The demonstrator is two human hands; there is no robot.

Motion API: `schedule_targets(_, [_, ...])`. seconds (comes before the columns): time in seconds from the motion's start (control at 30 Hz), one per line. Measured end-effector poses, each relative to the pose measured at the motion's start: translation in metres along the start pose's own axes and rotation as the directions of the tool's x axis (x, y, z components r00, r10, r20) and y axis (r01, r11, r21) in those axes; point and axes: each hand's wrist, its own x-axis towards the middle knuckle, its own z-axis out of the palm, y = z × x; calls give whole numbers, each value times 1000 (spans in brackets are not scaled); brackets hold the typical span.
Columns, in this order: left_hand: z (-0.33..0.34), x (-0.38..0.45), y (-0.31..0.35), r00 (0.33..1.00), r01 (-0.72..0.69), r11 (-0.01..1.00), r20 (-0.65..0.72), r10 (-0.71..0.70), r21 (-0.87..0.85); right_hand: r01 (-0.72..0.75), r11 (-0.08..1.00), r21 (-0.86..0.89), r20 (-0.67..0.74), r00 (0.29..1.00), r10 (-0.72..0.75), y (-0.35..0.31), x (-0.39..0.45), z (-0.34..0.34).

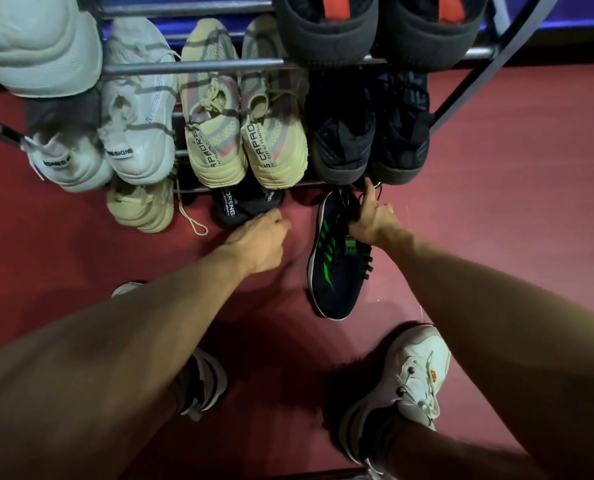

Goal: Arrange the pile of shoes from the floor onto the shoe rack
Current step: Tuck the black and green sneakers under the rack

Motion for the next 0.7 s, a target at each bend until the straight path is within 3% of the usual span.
schedule_targets(0.1, [1, 6, 12, 1000, -7, 999, 4, 7, -33, 14, 998, 56, 35, 999, -16, 7, -15, 14])
schedule_targets(0.27, [4, 6, 20, 978, 82, 996, 190, -89, 42, 42, 999, 21, -3, 999, -42, 21, -42, 40])
schedule_targets(0.37, [10, 0, 41, 961, 34, 999, 275, -35, 8, 56, 998, 13, -9, 998, -55, 34, -54, 44])
schedule_targets(0.53, [29, -7, 92, 958, 9, 999, 287, 5, -47, 111, 989, 102, 43, 992, -116, 45, -63, 48])
schedule_targets(0.63, [44, -24, 109, 965, 18, 998, 261, -34, 61, 168, 978, 126, 152, 971, -187, 44, -79, 62])
schedule_targets(0.7, [59, -35, 110, 934, 43, 982, 341, -106, 187, 165, 979, 123, 149, 972, -182, 47, -85, 62])
